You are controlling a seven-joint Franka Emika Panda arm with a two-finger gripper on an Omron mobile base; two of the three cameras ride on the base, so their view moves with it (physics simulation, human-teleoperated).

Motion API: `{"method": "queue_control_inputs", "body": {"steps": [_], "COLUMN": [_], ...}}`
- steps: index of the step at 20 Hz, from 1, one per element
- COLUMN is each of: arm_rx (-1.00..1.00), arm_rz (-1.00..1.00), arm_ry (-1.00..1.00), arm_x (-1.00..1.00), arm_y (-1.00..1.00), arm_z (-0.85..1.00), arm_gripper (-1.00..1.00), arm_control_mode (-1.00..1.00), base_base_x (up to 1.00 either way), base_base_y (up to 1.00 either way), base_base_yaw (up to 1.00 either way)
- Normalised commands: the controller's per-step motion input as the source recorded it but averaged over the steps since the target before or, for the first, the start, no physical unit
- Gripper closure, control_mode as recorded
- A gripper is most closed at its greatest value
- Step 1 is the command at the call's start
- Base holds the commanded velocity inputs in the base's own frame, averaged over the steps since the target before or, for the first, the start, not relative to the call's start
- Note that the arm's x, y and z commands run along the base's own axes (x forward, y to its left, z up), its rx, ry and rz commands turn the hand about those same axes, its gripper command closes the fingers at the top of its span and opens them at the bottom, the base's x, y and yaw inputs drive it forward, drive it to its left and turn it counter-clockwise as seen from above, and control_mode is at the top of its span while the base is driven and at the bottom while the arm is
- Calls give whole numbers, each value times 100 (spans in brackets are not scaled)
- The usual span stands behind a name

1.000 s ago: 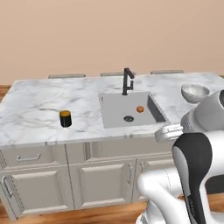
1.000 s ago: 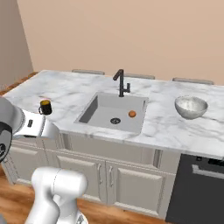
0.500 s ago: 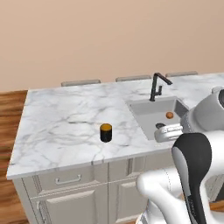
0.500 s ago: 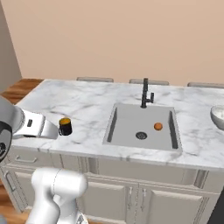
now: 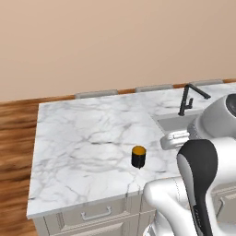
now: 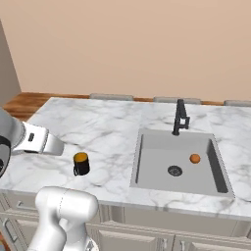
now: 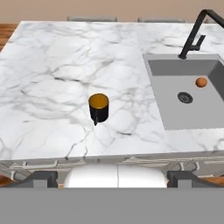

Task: Clear the mugs and bowl far away from the sink.

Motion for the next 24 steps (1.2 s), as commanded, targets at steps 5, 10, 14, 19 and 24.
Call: {"method": "queue_control_inputs", "body": {"steps": [5,10,14,19,24], "arm_rx": [0,0,0,0,-6], "arm_rz": [0,0,0,-1,-1], "arm_ry": [1,15,24,15,1], "arm_x": [0,2,46,69,50], "arm_y": [0,8,21,4,1], "arm_z": [-12,-92,-99,-67,-56], "arm_gripper": [-100,-100,-100,-100,-100], "arm_control_mode": [-100,-100,-100,-100,-100], "base_base_x": [4,0,0,0,0], "base_base_y": [0,0,0,0,0], "base_base_yaw": [3,0,0,0,0]}}
